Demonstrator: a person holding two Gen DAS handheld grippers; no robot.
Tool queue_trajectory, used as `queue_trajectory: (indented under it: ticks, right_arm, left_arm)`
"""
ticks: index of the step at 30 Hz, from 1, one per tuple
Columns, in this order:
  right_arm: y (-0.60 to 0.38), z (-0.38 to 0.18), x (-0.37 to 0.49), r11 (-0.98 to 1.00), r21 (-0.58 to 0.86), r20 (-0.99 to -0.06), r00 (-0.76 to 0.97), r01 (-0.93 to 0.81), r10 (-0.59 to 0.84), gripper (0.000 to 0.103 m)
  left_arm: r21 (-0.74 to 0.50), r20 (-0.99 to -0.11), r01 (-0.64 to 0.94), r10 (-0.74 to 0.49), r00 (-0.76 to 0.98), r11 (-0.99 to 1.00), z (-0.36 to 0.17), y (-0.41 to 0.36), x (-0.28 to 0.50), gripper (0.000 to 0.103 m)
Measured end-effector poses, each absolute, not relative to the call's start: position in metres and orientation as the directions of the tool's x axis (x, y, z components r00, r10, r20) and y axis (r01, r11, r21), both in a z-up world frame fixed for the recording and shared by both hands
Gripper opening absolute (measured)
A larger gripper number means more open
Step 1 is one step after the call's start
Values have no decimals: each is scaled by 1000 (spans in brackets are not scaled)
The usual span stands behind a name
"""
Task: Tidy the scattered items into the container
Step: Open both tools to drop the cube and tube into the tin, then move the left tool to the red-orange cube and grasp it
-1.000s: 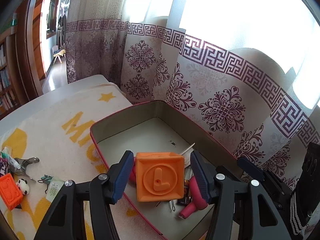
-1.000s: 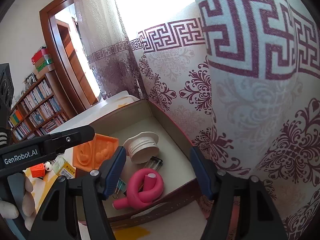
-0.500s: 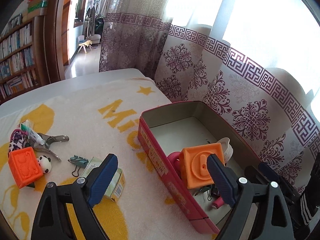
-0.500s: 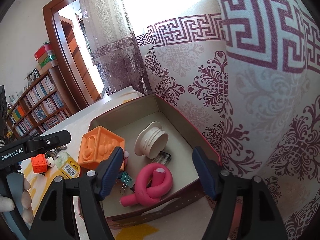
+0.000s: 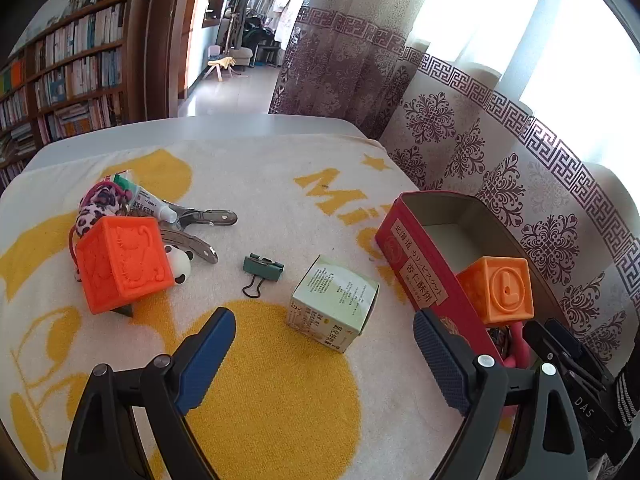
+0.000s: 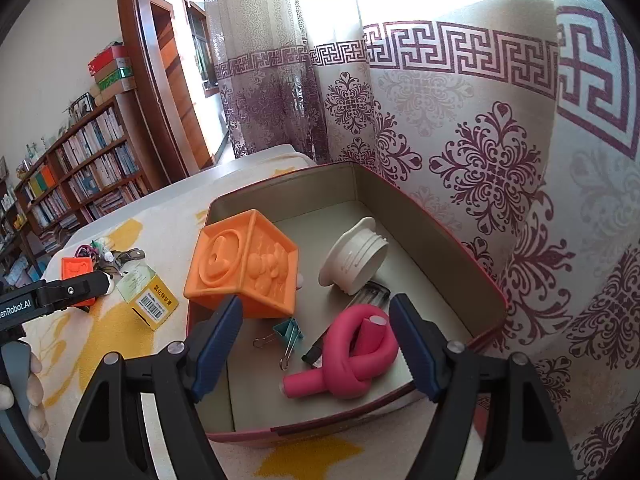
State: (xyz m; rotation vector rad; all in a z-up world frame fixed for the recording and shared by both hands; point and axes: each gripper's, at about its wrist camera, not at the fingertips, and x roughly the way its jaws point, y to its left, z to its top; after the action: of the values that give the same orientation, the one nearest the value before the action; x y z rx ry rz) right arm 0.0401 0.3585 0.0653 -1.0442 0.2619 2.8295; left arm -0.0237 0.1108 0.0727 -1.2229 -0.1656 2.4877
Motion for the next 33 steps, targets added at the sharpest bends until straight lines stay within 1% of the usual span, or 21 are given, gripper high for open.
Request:
queue_trajectory:
  ticks: [3, 5, 10, 12, 16, 21, 27, 31, 33]
  right_arm:
    - [352, 61, 22, -989, 60, -699, -713, -138, 57, 79]
    - [349, 59, 9, -991, 27, -715, -695, -129, 71, 80]
    - [343, 74, -20, -985, -38, -691, -708, -170, 149, 81]
    - [341, 81, -25, -981, -23, -676, -721, -191, 156, 81]
    - [323, 97, -17, -984, 28, -619, -776, -174, 119, 81]
    - [282, 108, -10, -995, 76, -569, -822, -70, 15, 81]
    - [238, 102, -12, -988, 144, -569, -813, 49, -123, 81]
    - [221, 87, -15, -980, 186, -574, -802, 69, -166, 81]
    - [215, 78, -13, -979, 194, -570, -805, 62, -164, 81]
  left_arm:
    - [-224, -740, -243, 327, -587, -944, 69, 98, -20, 92]
    - [-230, -740, -223, 319, -593, -947, 66, 87, -20, 92]
    - [-268, -749, -166, 314, -584, -949, 54, 60, -24, 92]
    - [-272, -749, -146, 305, -588, -951, 51, 50, -24, 92]
    - [-268, -752, -107, 278, -598, -957, 47, 30, -25, 92]
    - [-287, -751, -61, 264, -605, -956, 45, 6, -26, 92]
    - [-304, -742, 9, 231, -629, -953, 45, -26, -26, 92]
    - [-315, -744, 47, 216, -633, -948, 43, -39, -27, 92]
    - [-317, -742, 58, 209, -636, -947, 43, -44, -27, 92]
